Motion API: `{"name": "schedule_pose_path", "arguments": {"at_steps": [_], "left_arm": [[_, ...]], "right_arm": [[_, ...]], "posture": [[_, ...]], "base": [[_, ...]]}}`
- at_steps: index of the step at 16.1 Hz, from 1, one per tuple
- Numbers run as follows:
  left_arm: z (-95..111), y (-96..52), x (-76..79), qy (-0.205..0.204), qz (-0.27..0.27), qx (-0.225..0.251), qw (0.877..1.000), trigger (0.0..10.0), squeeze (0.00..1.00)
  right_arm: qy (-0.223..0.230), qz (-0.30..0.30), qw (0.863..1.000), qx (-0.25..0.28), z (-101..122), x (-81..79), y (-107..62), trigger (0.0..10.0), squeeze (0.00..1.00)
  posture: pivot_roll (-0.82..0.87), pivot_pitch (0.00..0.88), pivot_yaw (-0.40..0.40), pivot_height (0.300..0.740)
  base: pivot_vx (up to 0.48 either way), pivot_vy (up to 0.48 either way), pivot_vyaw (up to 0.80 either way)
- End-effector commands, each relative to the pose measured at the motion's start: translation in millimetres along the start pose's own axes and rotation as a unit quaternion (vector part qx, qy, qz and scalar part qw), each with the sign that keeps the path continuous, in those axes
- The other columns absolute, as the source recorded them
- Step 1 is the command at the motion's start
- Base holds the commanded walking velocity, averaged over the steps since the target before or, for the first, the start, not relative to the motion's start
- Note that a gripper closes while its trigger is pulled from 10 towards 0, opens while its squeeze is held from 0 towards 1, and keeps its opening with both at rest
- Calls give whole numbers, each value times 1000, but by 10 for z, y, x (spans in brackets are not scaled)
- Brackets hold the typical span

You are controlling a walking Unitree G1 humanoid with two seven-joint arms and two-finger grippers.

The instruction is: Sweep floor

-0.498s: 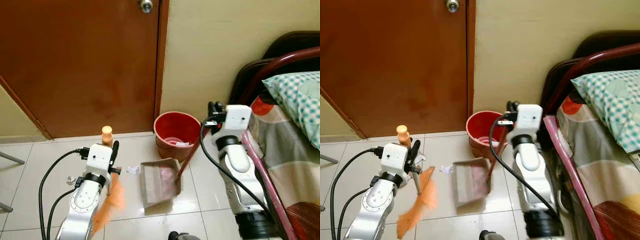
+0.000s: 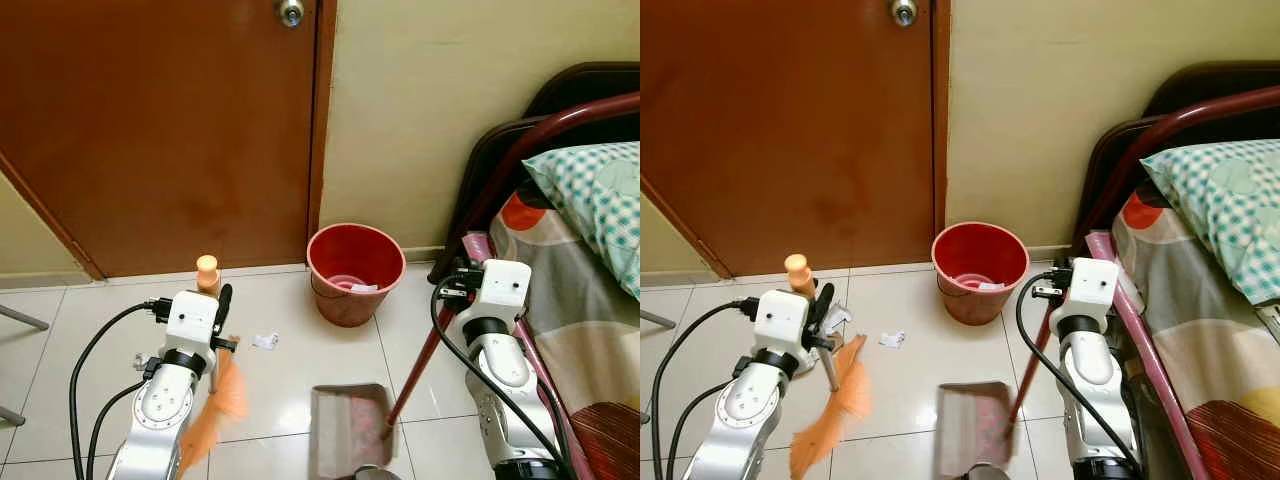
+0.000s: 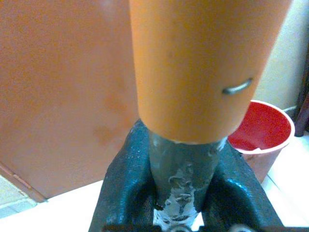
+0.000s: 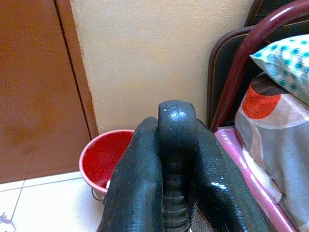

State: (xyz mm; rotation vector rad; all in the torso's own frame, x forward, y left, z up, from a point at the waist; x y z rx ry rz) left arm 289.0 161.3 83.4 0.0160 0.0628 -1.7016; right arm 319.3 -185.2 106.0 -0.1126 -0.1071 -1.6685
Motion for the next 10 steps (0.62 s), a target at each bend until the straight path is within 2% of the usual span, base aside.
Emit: {"name": "schedule_pose_path", "arguments": {"at_steps": [1, 6, 7, 9, 10], "left_arm": [[79, 26, 77, -6, -17, 7, 1000, 10000, 0], [344, 154, 368, -11, -88, 45, 995, 10000, 0], [461, 259, 410, -39, -87, 58, 994, 10000, 0], [626, 363, 421, -38, -93, 80, 992, 10000, 0], [812, 428, 408, -23, -98, 108, 989, 10000, 0]], "right_arm": [[2, 6, 1000, 15, 56, -30, 15, 10000, 0], [-3, 22, 1000, 9, 7, -76, 41, 10000, 0], [-4, 25, 1000, 9, 1, -93, 53, 10000, 0], [-6, 29, 1000, 11, 7, -118, 59, 10000, 0], [-9, 31, 999, 14, 11, -123, 61, 10000, 0]], "posture": [[72, 135, -16, 740], [73, 134, -27, 740], [68, 130, -27, 740], [63, 128, -26, 740], [59, 125, -26, 740]], "base": [[0, 0, 0], [0, 0, 0], [0, 0, 0], [0, 0, 0], [0, 0, 0]]}}
Point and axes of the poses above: a point about 5 cm out from each wrist's last joint towards the gripper, its own y axis pointing out of the wrist towards the gripper, its own z axis along the axis of the wrist's last joint, x = y × z, the point moved 3 cm from there along y, pointing out of the wrist towards the gripper, and after that the axes turned 10 degrees about -y, right-handed, at the moved point
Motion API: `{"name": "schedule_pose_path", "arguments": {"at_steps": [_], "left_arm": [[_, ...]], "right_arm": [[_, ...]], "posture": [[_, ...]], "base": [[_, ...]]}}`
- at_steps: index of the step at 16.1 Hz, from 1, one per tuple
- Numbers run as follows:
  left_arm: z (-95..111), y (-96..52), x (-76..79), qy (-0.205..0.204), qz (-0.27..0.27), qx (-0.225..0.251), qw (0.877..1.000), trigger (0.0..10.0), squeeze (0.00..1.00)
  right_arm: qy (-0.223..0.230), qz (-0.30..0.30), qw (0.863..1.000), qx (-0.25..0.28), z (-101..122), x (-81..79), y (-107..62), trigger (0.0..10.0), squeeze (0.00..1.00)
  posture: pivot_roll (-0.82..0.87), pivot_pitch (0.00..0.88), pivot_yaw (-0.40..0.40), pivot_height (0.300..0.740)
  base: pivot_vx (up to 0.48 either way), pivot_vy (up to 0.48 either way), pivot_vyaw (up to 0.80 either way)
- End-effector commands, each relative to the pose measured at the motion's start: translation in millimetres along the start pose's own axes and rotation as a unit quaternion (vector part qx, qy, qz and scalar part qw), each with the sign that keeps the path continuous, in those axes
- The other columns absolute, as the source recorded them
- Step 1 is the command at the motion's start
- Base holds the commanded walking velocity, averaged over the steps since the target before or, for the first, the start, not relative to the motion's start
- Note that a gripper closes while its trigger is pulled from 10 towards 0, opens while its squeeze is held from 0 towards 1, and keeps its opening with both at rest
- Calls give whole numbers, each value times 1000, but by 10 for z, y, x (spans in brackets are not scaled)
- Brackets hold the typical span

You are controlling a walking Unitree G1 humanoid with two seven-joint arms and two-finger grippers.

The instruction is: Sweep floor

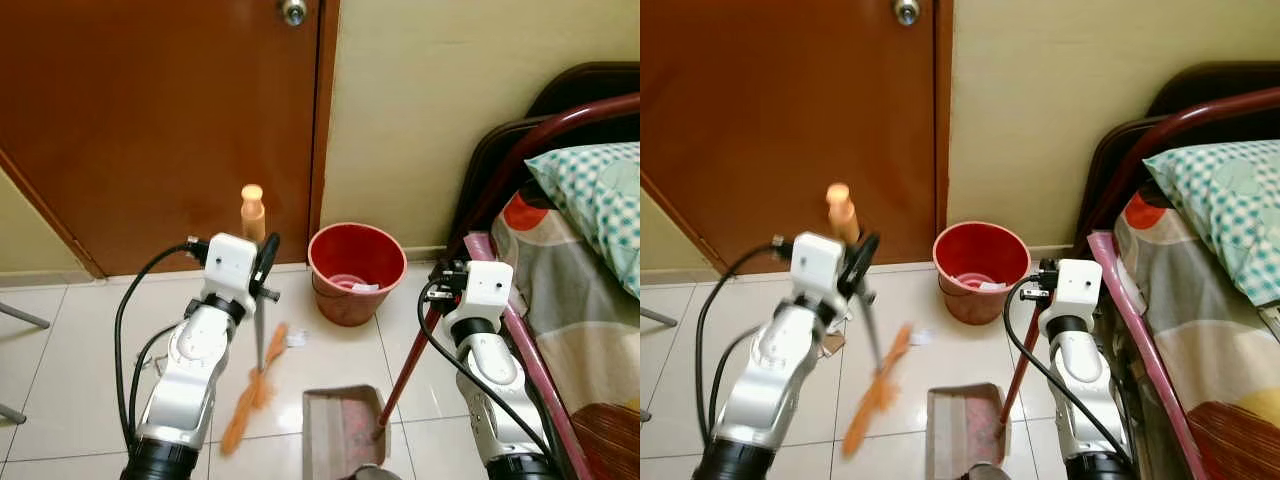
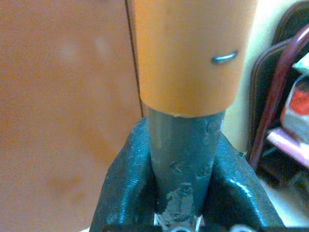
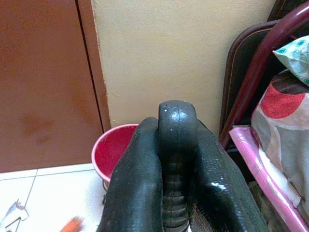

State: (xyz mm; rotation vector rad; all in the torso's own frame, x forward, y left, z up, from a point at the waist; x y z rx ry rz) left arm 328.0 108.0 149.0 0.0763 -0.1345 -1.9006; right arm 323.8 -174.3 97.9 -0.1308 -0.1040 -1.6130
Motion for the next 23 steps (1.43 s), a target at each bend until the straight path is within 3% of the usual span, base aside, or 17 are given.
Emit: {"name": "schedule_pose_path", "arguments": {"at_steps": [1, 5, 8, 10, 11, 13, 16, 18, 20, 23], "left_arm": [[219, 46, -41, 27, -2, 39, 999, 10000, 0], [586, 133, -163, 88, 17, 100, 991, 10000, 0], [756, 142, -510, 104, 83, 126, 983, 10000, 0], [699, 114, -806, 127, 114, 115, 979, 10000, 0], [678, 107, -868, 130, 121, 110, 978, 10000, 0], [500, 44, -1159, 156, 165, 77, 971, 10000, 0], [170, -39, -1327, 173, 177, 21, 969, 10000, 0], [-53, -33, -1367, 172, 176, -17, 969, 10000, 0], [-200, 46, -1314, 169, 162, -49, 971, 10000, 0], [-313, 247, -1090, 175, 112, -79, 975, 10000, 0]], "right_arm": [[-5, 3, 1000, 18, 64, 7, 22, 10000, 0], [-6, 8, 1000, 16, 41, -19, 29, 10000, 0], [-8, 9, 1000, 16, 36, -14, 33, 10000, 0], [-10, 10, 1000, 16, 31, -6, 31, 10000, 0], [-10, 10, 1000, 16, 29, -7, 29, 10000, 0], [-12, 9, 1000, 18, 33, 4, 17, 10000, 0], [-14, 7, 1000, 17, 26, 26, -7, 10000, 0], [-14, 6, 1000, 17, 26, 36, -16, 10000, 0], [-14, 7, 1000, 17, 29, 32, -20, 10000, 0], [-13, 8, 1000, 19, 49, 19, -22, 10000, 0]], "posture": [[59, 125, -26, 740], [63, 124, -32, 740], [64, 125, -37, 740], [62, 127, -38, 740], [62, 127, -38, 740], [47, 130, -39, 740], [31, 144, -41, 740], [22, 151, -44, 740], [22, 151, -44, 740], [-1, 150, -43, 740]], "base": [[0, 0, 0], [0, 0, 0], [0, 0, 0], [0, 0, 0], [0, 0, 0], [0, 0, 0], [0, 0, 0], [0, 0, 0], [0, 0, 0], [0, 0, 0]]}}
Point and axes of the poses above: a point about 5 cm out from each wrist's last joint towards the gripper, its own y axis pointing out of the wrist towards the gripper, its own z axis along the axis of the wrist's last joint, x = y × z, the point moved 3 cm from there along y, pointing out of the wrist towards the gripper, and after that the axes turned 10 degrees about -y, right-handed, at the moved point
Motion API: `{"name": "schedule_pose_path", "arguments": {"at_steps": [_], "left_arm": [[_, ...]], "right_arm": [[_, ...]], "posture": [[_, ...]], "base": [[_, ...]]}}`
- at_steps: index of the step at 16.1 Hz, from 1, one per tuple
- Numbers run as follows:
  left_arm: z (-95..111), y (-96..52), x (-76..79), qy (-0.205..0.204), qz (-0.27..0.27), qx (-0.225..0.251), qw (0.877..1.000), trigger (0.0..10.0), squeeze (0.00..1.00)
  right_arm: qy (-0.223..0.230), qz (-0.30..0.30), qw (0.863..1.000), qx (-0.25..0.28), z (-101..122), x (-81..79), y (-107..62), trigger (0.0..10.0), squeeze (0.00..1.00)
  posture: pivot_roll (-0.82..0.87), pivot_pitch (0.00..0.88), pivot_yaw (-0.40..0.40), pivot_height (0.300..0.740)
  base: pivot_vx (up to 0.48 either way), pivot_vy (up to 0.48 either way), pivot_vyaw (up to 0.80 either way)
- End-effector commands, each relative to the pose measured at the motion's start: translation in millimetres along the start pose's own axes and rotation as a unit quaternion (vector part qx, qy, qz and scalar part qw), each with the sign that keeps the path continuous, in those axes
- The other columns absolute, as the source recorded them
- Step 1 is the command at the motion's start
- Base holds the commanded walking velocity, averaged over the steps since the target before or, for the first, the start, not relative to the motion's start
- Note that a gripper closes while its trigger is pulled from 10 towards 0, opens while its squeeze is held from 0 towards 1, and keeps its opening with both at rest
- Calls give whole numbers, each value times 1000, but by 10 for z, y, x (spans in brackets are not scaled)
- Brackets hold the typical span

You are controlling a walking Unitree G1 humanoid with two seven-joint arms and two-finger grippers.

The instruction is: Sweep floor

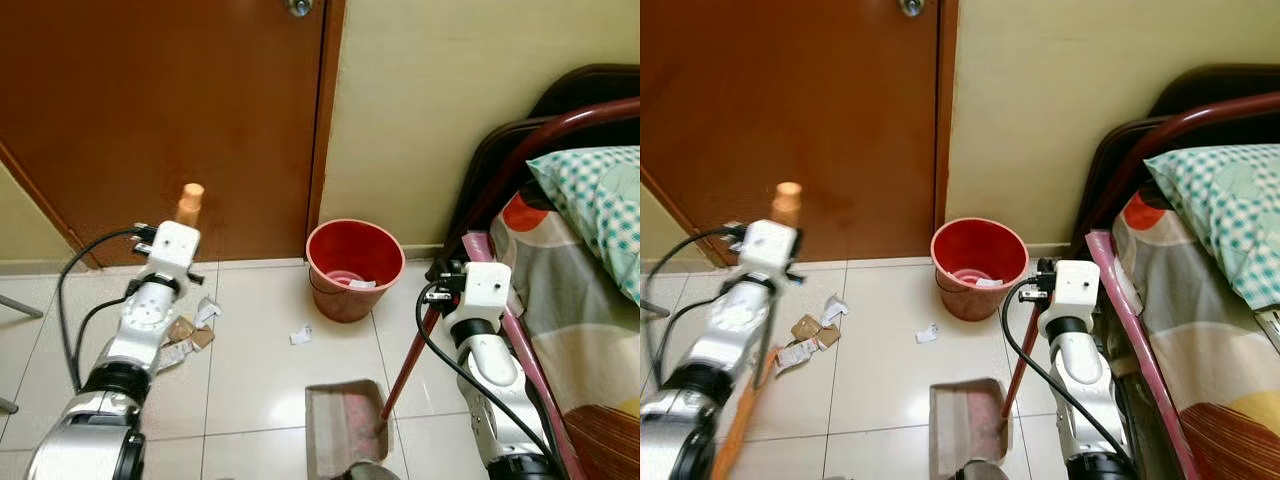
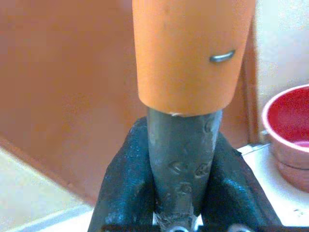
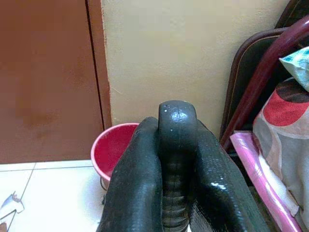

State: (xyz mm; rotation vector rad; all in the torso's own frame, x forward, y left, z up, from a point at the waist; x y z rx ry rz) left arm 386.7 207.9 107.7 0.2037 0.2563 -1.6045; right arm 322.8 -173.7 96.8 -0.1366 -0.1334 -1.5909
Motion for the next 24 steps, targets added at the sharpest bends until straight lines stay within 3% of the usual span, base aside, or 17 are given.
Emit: {"name": "schedule_pose_path", "arguments": {"at_steps": [1, 3, 4, 6, 8, 9, 12, 13, 14, 17, 20, 22, 24], "left_arm": [[134, 75, 210, 26, -49, 20, 998, 10000, 0], [123, 79, 410, 34, -93, 16, 995, 10000, 0], [87, 39, 628, 24, -143, 11, 989, 10000, 0], [12, -35, 822, 16, -199, 1, 980, 10000, 0], [-106, -178, 1046, 14, -271, -11, 962, 10000, 0], [-192, -307, 1182, 18, -323, -17, 946, 10000, 0], [-271, -493, 1310, 22, -387, -16, 922, 10000, 0], [-280, -621, 1377, 17, -423, -10, 906, 10000, 0], [-279, -647, 1386, 16, -429, -8, 903, 10000, 0], [-150, -746, 1315, -34, -399, 24, 916, 10000, 0], [-14, -667, 945, -126, -283, 7, 951, 10000, 0], [126, -723, 879, -150, -269, 10, 951, 10000, 0], [123, -926, 874, -151, -288, -9, 946, 10000, 0]], "right_arm": [[-2, -4, 1000, 11, 60, 34, -14, 10000, 0], [-3, -5, 1000, 10, 57, 39, -20, 10000, 0], [-2, -5, 1000, 9, 49, 40, -19, 10000, 0], [-2, -4, 1000, 6, 36, 29, -20, 10000, 0], [-1, -1, 1000, 5, 33, 10, -6, 10000, 0], [-1, -1, 1000, 4, 32, 4, 7, 10000, 0], [-5, -4, 1000, 1, 25, 30, 25, 10000, 0], [-10, -11, 1000, -1, 18, 68, 35, 10000, 0], [-10, -12, 1000, -1, 16, 74, 36, 10000, 0], [-9, -16, 1000, 2, 38, 78, 55, 10000, 0], [-13, -22, 1000, 18, 129, 67, 127, 10000, 0], [-19, -27, 999, 30, 207, 53, 182, 10000, 0], [-8, -30, 999, 37, 291, -33, 288, 10000, 0]], "posture": [[-7, 150, -39, 740], [-10, 150, -35, 740], [-10, 150, -35, 740], [-1, 153, -36, 740], [8, 155, -36, 740], [12, 157, -35, 740], [12, 157, -35, 740], [17, 158, -28, 740], [17, 158, -28, 740], [21, 159, -24, 740], [60, 177, -30, 740], [66, 180, -28, 740], [68, 176, -29, 740]], "base": [[0, 0, 0], [0, 0, 0], [0, 0, 0], [0, 0, 0], [0, 0, 0], [0, 0, 0], [0, 0, 0], [0, 0, 0], [0, 0, 0], [0, 0, 0], [0, 0, 0], [0, 0, 0], [0, 0, 0]]}}
Point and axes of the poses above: a point about 5 cm out from each wrist's last joint towards the gripper, its own y axis pointing out of the wrist towards the gripper, its own z axis along the axis of the wrist's last joint, x = y × z, the point moved 3 cm from there along y, pointing out of the wrist towards the gripper, and after that the axes turned 10 degrees about -y, right-handed, at the moved point
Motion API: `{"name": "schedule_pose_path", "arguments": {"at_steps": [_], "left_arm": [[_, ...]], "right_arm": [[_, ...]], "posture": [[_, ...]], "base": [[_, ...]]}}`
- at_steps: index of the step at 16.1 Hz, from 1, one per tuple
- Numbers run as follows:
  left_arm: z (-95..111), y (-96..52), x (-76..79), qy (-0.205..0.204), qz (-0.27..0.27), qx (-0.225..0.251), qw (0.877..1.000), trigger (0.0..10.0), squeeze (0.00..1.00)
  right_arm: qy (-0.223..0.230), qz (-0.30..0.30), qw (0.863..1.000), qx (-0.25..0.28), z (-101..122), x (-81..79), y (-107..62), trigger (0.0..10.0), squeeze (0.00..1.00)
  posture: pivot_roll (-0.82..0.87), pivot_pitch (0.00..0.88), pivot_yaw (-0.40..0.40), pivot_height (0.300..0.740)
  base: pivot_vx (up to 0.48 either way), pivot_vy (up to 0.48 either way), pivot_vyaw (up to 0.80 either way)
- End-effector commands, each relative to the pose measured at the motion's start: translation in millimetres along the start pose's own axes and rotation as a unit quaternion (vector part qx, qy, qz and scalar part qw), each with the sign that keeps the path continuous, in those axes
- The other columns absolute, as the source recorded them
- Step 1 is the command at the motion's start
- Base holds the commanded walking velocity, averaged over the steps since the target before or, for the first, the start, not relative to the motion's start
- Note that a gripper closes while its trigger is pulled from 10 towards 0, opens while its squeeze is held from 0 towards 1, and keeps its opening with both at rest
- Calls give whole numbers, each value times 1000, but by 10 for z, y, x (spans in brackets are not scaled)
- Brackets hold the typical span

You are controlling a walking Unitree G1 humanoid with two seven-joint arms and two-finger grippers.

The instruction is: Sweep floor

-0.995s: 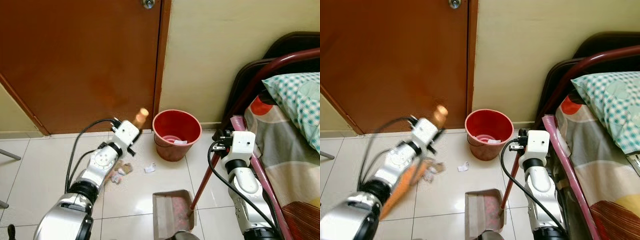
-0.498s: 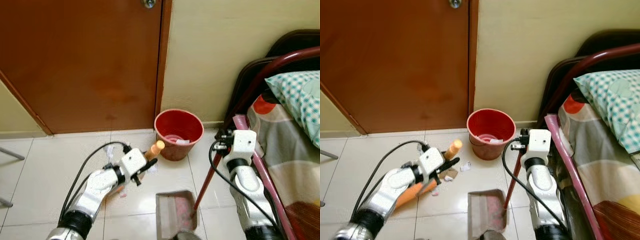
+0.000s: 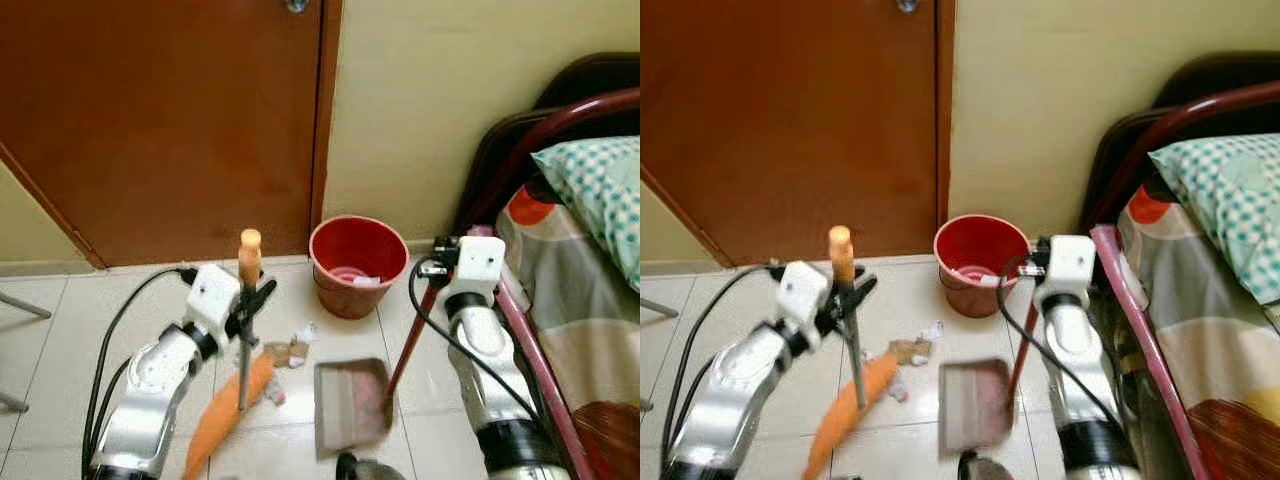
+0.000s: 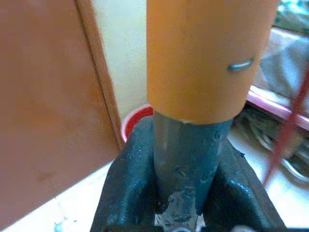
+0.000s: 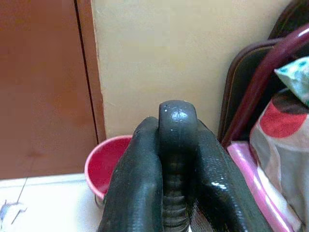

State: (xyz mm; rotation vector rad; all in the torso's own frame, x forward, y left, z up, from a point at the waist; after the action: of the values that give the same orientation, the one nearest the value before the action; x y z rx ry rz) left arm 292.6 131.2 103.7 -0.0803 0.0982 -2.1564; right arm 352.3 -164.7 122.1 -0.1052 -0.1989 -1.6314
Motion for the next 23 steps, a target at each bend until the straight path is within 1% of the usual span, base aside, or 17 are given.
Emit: {"name": "schedule_pose_path", "arguments": {"at_steps": [1, 4, 5, 6, 8, 9, 10, 12, 13, 14, 15, 16, 17, 19, 21, 22, 23], "left_arm": [[-128, -78, 42, -26, -14, -29, 999, 10000, 0], [-247, -293, -200, -4, 29, -70, 997, 10000, 0], [-191, -319, -289, 9, 58, -69, 996, 10000, 0], [-113, -280, -342, 30, 87, -55, 994, 10000, 0], [-53, -199, -261, 36, 97, -39, 994, 10000, 0], [-46, -162, -187, 33, 92, -33, 995, 10000, 0], [-57, -121, -56, 33, 74, -33, 996, 10000, 0], [-112, -113, 104, 8, 35, -50, 998, 10000, 0], [-97, -98, 249, -17, 2, -46, 999, 10000, 0], [-84, -81, 343, -27, -17, -44, 999, 10000, 0], [-64, -59, 396, -33, -26, -40, 998, 10000, 0], [11, -6, 446, -56, -29, -24, 998, 10000, 0], [54, 21, 446, -62, -26, -14, 998, 10000, 0], [174, 87, 415, -94, -9, 15, 995, 10000, 0], [392, 154, 324, -148, 22, 69, 986, 10000, 0], [445, 162, 288, -156, 34, 84, 984, 10000, 0], [538, 169, 190, -168, 60, 113, 977, 10000, 0]], "right_arm": [[-4, -1, 1000, 16, 70, -23, 26, 10000, 0], [-10, 1, 1000, 19, 75, 0, 67, 10000, 0], [-11, -4, 1000, 17, 55, 32, 77, 10000, 0], [-12, -9, 1000, 17, 52, 49, 76, 10000, 0], [-11, -11, 1000, 19, 62, 40, 62, 10000, 0], [-10, -10, 1000, 19, 60, 25, 51, 10000, 0], [-10, -8, 1000, 17, 35, -1, 40, 10000, 0], [-9, -7, 1000, 14, 11, -22, 47, 10000, 0], [-7, -8, 1000, 13, 6, -44, 71, 10000, 0], [-4, -8, 1000, 12, 2, -75, 86, 10000, 0], [-1, -6, 1000, 11, 0, -108, 93, 10000, 0], [2, 2, 1000, 11, 0, -186, 95, 10000, 0], [3, 6, 1000, 11, 2, -224, 93, 10000, 0], [3, 14, 1000, 13, 3, -294, 90, 10000, 0], [2, 22, 1000, 11, -20, -331, 87, 10000, 0], [3, 24, 1000, 10, -28, -338, 84, 10000, 0], [5, 25, 1000, 8, -35, -344, 83, 10000, 0]], "posture": [[71, 175, -34, 740], [82, 170, -38, 740], [82, 169, -38, 740], [78, 165, -36, 740], [75, 164, -37, 740], [75, 164, -37, 740], [74, 159, -37, 740], [72, 155, -34, 740], [75, 156, -32, 740], [79, 154, -30, 740], [83, 153, -28, 740], [83, 153, -28, 740], [83, 153, -28, 740], [83, 153, -28, 740], [78, 154, -27, 740], [78, 154, -27, 740], [78, 154, -27, 740]], "base": [[0, 0, 0], [0, 0, 0], [0, 0, 0], [0, 0, 0], [0, 0, 0], [0, 0, 0], [0, 0, 0], [0, 0, 0], [0, 0, 0], [0, 0, 0], [0, 0, 0], [0, 0, 0], [0, 0, 0], [0, 0, 0], [0, 0, 0], [0, 0, 0], [0, 0, 0]]}}
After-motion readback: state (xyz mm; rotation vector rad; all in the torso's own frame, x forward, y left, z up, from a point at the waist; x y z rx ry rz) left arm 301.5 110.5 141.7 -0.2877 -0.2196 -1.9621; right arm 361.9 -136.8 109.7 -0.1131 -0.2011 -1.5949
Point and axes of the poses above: a point about 5 cm out from each wrist's last joint towards the gripper, its own y axis pointing out of the wrist towards the gripper, its own z axis along the axis of the wrist's last joint, x = y × z, the point moved 3 cm from there along y, pointing out of the wrist towards the gripper, and after that the axes turned 10 degrees about -y, right-handed, at the moved point
